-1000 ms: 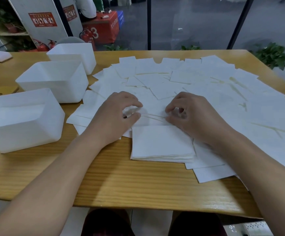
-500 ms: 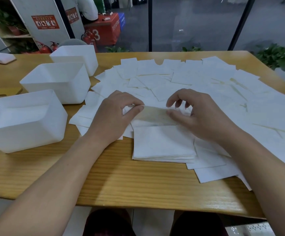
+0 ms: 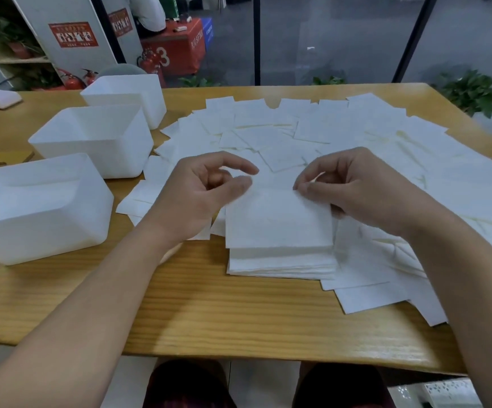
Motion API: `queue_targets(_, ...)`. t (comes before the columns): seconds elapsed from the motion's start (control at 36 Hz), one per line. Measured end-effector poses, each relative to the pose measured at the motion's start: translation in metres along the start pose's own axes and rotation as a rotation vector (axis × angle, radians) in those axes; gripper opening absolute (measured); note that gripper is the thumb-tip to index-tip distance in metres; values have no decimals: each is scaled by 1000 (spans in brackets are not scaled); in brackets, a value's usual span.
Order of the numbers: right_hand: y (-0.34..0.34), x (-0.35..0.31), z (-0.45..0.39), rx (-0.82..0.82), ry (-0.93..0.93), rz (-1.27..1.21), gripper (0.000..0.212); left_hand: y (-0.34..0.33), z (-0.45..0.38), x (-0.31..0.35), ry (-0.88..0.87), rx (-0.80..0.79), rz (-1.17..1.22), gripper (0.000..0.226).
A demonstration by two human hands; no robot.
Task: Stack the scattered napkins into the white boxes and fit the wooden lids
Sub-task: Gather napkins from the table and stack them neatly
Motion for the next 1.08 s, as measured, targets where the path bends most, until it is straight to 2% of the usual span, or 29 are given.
queue_targets(0.06, -4, 5, 2, -99, -71, 72, 10, -4, 2, -2, 46, -88, -76, 14)
queue_targets(0.14, -8, 9, 2, -140, -126, 119, 8, -12, 6, -5, 103, -190, -144, 17)
queue_targets(0.36, -13, 8, 0, -125, -105, 239, 6, -13, 8, -12, 91, -231, -304, 15)
queue_targets(0.47, -11, 10, -2, -76, -85, 254, 10, -11, 6, -12, 52, -168, -314, 11)
queue_targets(0.61, -4, 8, -5, 109, 24, 285, 17, 3, 1, -13, -31, 9, -488, 9)
queue_targets(0.72, -10, 12, -11, 227, 111, 346, 8, 0, -2, -22, -47, -45, -635, 22)
queue_targets(0.81, -22, 18, -17, 211, 147, 396, 14, -4, -3, -29, -47, -77, -677, 23)
queue_targets(0.92, -27, 21, -20, 179, 152, 400, 15, -3, -3, -28, -86, -24, -746, 13)
queue_targets(1.08, -27, 19, -19, 224, 160, 388, 12, -7, -2, -19, -145, 28, -769, 14)
Point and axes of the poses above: each hand's wrist, its own z-axis away from the middle knuckle, its own y-axis out of the back of the hand, x = y × z, the point moved 6 cm from there along -z, towards the middle knuckle, and after that the axes turned 6 degrees about -y, right-handed, at the moved point
